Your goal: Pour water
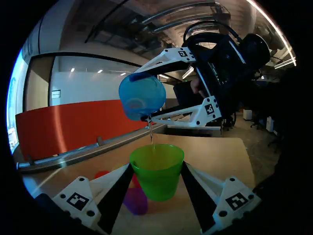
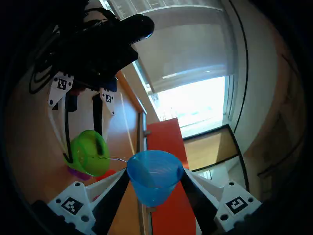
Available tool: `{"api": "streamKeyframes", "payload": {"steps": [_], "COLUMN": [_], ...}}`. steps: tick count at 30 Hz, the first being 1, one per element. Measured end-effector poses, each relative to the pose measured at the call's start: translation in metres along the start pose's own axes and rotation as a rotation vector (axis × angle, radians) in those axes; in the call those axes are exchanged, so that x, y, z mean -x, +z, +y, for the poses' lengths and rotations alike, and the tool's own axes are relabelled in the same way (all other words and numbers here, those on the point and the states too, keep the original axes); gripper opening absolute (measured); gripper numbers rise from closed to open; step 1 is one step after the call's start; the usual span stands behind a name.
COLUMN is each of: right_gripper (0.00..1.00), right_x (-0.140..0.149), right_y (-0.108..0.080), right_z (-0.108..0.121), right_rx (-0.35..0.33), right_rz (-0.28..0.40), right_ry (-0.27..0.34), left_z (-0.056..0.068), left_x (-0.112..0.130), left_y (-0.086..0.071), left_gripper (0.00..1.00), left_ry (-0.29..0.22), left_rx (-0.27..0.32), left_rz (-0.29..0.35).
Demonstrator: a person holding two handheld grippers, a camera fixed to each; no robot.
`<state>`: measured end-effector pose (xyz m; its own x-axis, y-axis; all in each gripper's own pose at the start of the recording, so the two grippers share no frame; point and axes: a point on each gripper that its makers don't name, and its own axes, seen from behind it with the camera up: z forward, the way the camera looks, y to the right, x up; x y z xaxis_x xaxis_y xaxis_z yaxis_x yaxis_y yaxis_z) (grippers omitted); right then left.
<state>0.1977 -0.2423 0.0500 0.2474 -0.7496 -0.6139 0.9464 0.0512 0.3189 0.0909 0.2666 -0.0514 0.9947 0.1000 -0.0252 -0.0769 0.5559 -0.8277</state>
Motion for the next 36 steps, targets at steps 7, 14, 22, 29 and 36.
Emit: {"api": "streamKeyframes", "payload": {"steps": [7, 14, 22, 29, 36], "right_gripper": [0.91, 0.91, 0.91, 0.91, 0.91], "right_x": [-0.0014, -0.0019, -0.0025, -0.0021, -0.0015], "right_y": [0.0013, 0.0032, 0.0034, 0.0034, 0.0025], "right_z": [0.0022, 0.0018, 0.0027, 0.0059, 0.009], "right_rx": [0.005, 0.005, 0.007, 0.012, 0.019], "right_rz": [0.0, -0.001, -0.003, -0.005, -0.008], "right_ry": [-0.013, -0.027, -0.044, -0.051, -0.065], "left_z": [-0.0005, 0.0008, 0.0021, 0.0019, 0.0023], "left_x": [-0.001, -0.002, -0.0013, -0.0021, -0.0034], "left_y": [-0.0001, -0.0003, 0.0016, 0.0013, 0.0016], "left_gripper": [0.84, 0.84, 0.84, 0.84, 0.84], "left_ry": [0.0, 0.0, 0.001, -0.002, 0.001], "left_rx": [-0.001, 0.001, 0.005, 0.004, 0.005], "left_rz": [0.003, 0.003, 0.004, 0.007, 0.008]}}
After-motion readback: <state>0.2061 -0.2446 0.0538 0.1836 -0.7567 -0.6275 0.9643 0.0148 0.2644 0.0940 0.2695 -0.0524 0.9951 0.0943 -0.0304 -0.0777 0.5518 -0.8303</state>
